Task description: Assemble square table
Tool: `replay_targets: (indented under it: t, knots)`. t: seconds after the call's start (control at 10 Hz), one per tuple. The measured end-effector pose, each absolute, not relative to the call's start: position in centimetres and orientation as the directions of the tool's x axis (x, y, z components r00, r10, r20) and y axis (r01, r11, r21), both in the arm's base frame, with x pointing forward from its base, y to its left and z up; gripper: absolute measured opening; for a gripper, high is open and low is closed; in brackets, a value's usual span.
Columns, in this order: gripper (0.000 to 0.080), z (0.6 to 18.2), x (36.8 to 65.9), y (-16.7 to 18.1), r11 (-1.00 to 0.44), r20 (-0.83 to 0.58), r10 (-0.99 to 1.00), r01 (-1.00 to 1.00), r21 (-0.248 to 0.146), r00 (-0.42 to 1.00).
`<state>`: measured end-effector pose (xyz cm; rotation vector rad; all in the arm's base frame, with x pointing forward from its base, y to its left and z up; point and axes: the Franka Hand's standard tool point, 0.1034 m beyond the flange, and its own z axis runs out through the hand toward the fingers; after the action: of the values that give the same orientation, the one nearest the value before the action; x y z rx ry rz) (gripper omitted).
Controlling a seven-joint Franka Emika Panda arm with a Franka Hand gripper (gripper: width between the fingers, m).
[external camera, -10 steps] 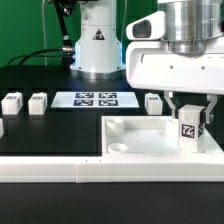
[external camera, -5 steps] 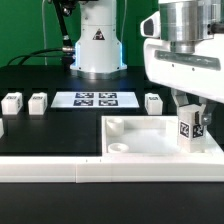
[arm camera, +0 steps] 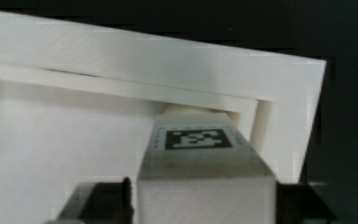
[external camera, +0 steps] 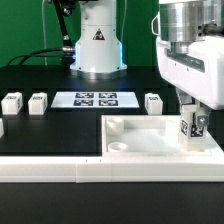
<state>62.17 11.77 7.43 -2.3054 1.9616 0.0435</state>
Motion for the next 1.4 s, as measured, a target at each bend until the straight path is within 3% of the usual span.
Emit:
replay_targets:
  t: [0.2, 0.8, 1.4]
  knots:
    - [0.0619, 7.42, 62.13, 11.96, -0.219, -0.092, -0.970, -0.973, -0.074, 0.226]
    - [0.0649, 7.43, 62.04, 11.80, -0.729, -0.044, -0.676, -0.676, -0.103, 0.736]
    - [0.0649, 7.56, 62.12, 11.38, -0.978, 0.008, -0.185, -0.183, -0.100, 0.983]
